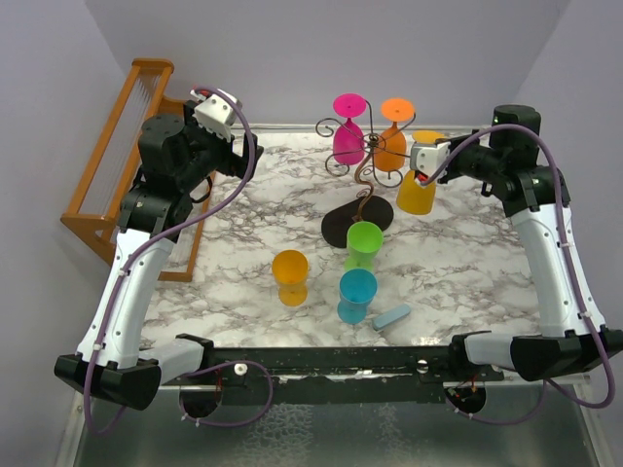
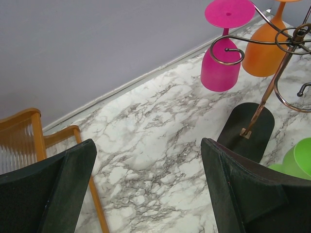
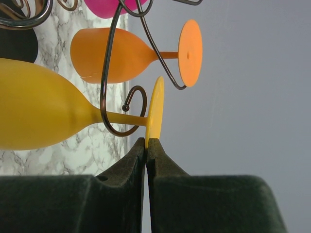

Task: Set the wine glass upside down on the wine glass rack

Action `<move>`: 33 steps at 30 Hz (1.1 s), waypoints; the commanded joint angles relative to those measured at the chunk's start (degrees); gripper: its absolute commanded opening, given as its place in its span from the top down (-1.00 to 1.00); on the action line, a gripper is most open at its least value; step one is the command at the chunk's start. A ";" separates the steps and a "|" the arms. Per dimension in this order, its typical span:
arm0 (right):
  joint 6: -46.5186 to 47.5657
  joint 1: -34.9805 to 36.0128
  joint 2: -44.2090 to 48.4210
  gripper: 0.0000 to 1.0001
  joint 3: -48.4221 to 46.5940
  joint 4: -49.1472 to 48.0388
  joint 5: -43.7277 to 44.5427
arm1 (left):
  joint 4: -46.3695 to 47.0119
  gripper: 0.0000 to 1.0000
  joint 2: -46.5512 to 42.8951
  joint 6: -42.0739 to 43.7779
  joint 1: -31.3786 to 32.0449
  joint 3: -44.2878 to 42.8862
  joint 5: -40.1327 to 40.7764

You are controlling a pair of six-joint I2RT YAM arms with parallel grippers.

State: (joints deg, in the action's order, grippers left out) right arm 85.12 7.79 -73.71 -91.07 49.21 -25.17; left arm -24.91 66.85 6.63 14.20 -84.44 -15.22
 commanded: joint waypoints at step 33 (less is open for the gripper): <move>-2.08 -0.15 -1.01 0.48 1.45 -3.92 -6.13 | 1.94 -0.83 -0.75 1.19 -0.44 0.95 -2.16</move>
State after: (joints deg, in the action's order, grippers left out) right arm 84.16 7.79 -74.61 -88.95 45.41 -28.42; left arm -24.91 66.85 7.29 14.20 -83.88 -15.88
